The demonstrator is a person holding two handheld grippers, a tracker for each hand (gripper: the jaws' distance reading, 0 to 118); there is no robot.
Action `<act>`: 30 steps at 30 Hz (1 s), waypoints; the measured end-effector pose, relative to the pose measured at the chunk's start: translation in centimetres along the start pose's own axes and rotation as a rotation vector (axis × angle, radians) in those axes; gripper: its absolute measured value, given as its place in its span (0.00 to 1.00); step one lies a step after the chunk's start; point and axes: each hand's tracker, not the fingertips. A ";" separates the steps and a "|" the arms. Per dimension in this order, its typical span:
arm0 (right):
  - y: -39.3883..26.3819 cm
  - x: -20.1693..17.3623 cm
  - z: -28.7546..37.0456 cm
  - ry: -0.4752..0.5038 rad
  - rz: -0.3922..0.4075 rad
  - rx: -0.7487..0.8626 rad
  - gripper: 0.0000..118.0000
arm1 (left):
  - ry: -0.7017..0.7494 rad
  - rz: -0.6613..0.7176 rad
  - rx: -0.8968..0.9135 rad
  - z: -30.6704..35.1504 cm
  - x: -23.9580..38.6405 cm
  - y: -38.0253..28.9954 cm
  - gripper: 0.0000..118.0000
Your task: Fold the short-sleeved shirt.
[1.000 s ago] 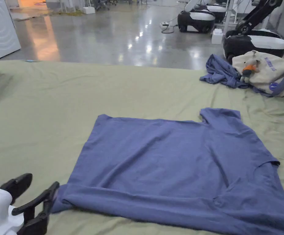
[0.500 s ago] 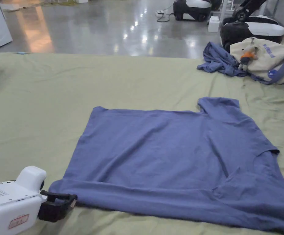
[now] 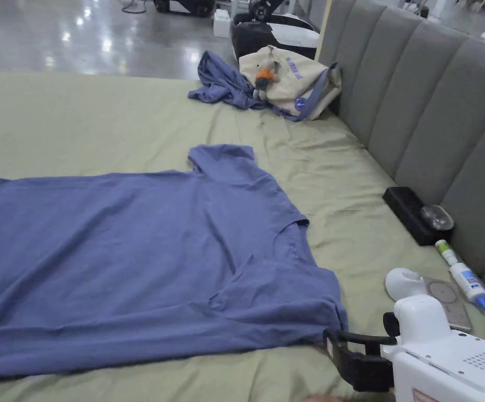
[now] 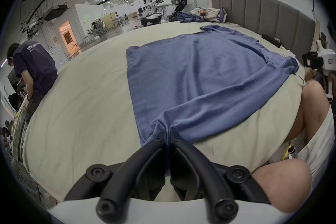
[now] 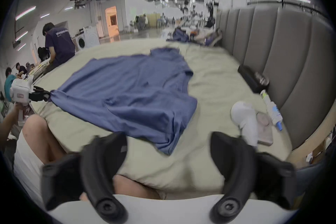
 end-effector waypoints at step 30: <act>0.6 0.5 1.0 0.213 -0.089 0.021 0.08 | -0.136 0.184 0.132 4.8 -1.4 -2.6 0.02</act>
